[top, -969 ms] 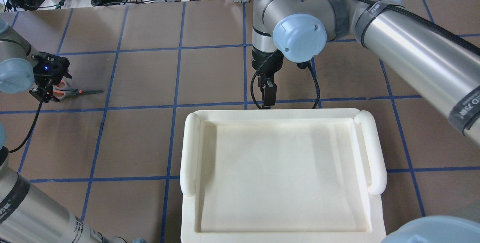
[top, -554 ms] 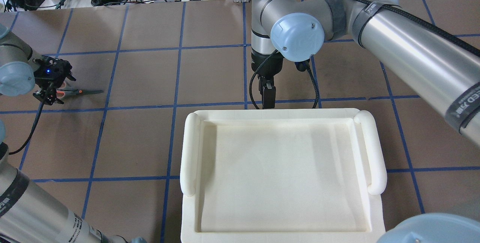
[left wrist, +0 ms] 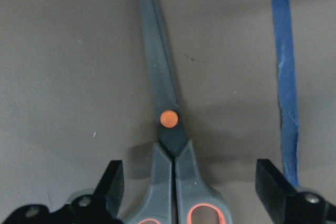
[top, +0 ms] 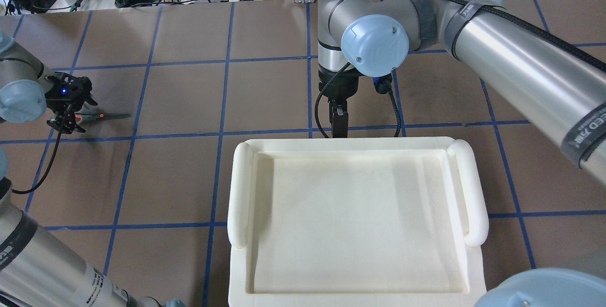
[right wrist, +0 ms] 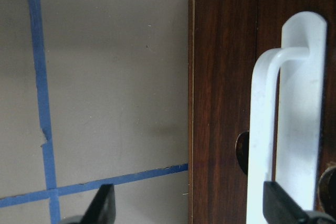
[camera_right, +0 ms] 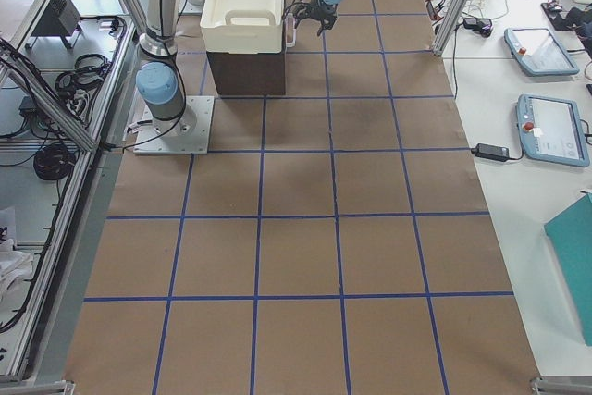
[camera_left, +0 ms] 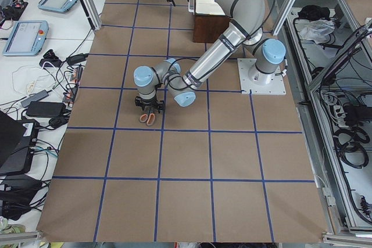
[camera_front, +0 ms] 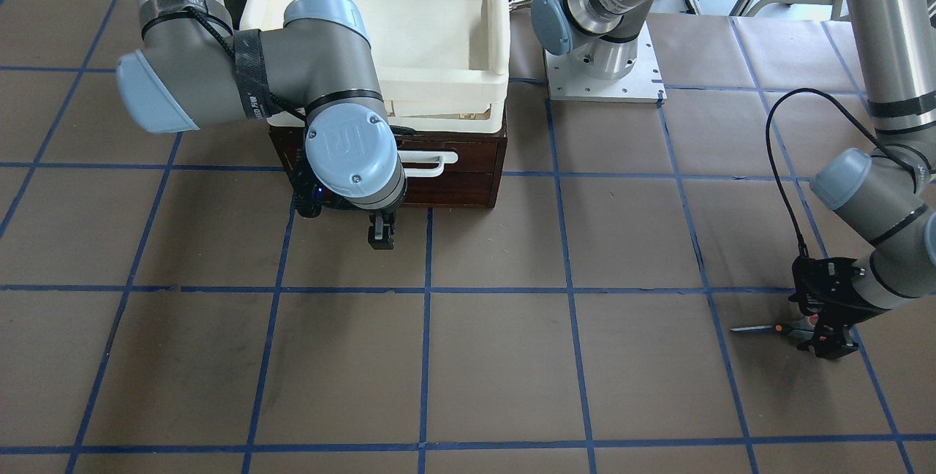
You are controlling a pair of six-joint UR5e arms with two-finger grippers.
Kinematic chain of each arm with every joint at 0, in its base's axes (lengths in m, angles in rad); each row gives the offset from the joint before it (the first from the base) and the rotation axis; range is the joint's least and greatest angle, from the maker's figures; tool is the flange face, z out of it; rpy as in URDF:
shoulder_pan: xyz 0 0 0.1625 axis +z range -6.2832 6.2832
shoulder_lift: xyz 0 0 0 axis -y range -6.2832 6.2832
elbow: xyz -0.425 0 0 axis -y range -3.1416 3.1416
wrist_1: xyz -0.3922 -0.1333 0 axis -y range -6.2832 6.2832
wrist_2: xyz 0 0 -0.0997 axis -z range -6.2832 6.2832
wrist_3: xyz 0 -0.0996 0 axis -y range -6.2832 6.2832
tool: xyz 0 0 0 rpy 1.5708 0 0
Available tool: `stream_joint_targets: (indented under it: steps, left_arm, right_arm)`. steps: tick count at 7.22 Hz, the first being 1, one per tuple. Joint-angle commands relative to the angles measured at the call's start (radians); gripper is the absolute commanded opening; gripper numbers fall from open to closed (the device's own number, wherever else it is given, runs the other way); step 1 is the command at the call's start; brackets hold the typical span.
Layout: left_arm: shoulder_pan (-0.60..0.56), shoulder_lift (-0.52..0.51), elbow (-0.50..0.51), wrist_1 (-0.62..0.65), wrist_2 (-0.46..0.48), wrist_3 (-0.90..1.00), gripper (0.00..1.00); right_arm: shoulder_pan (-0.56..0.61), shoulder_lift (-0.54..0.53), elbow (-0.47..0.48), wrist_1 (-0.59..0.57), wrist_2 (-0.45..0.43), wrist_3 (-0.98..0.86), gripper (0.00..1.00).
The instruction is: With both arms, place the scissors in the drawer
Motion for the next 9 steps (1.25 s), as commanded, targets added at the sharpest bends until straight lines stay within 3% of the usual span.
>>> stream_joint_targets:
  steps: [1, 3, 7, 9]
  left_arm:
    - [0.000, -0.002, 0.000, 0.000, -0.002, -0.013, 0.78]
    - [0.000, -0.008, 0.000, 0.000, -0.003, -0.005, 0.67]
    - [0.000, -0.005, 0.000, 0.001, -0.005, -0.004, 0.34]
    - [0.000, -0.001, 0.000, 0.000, -0.005, -0.002, 0.27]
  right_arm:
    - [0.000, 0.002, 0.001, 0.035, 0.000, 0.006, 1.00]
    - [0.000, 0.029, 0.001, 0.038, 0.000, 0.006, 1.00]
    - [0.000, 0.048, 0.001, 0.036, 0.005, 0.004, 1.00]
    - [0.002, 0.063, 0.003, 0.038, 0.010, 0.004, 1.00]
